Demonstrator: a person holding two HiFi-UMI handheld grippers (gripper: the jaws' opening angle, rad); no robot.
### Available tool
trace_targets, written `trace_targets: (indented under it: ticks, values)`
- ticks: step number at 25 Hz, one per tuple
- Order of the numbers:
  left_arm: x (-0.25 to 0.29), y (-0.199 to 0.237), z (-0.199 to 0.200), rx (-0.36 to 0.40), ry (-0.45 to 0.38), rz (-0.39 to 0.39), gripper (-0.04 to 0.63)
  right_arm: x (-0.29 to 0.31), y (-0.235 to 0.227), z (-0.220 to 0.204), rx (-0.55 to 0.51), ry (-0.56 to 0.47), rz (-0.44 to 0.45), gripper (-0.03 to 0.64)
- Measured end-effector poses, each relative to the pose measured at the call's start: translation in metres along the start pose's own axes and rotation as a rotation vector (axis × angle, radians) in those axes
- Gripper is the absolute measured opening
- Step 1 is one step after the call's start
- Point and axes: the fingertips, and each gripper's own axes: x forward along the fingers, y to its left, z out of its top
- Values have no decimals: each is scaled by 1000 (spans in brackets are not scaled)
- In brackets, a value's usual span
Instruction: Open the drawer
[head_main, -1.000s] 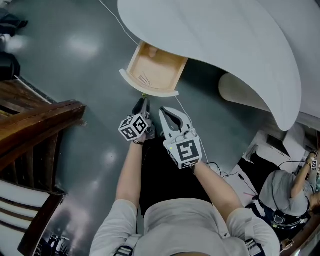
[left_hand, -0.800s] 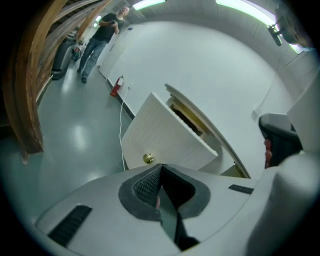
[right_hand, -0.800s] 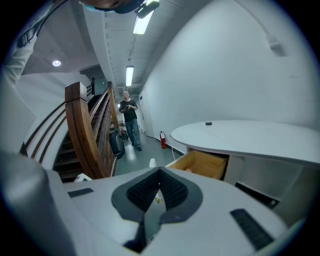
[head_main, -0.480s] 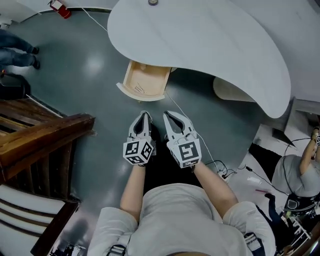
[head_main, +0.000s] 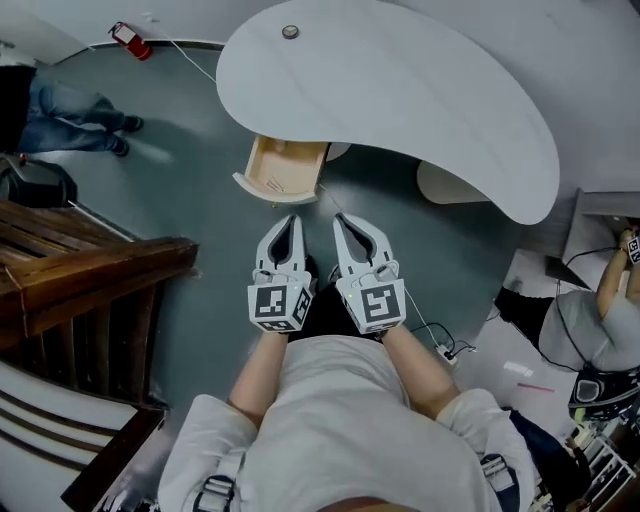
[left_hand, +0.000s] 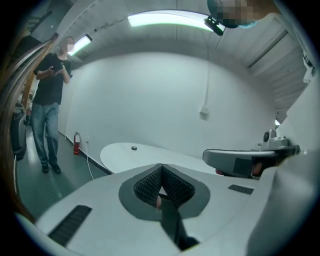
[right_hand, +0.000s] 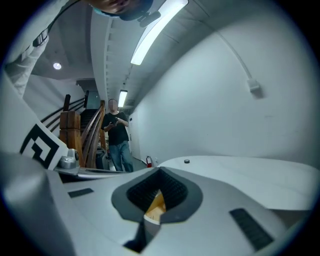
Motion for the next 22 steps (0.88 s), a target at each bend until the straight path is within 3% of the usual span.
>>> trace_targets:
  ticks: [8, 22]
  values:
    - [6, -37, 27, 41, -24, -63, 5, -20, -13, 18, -17, -27, -33, 12]
    - [30, -47, 44, 36, -28, -95, 5, -10, -28, 33, -33, -32, -39, 12]
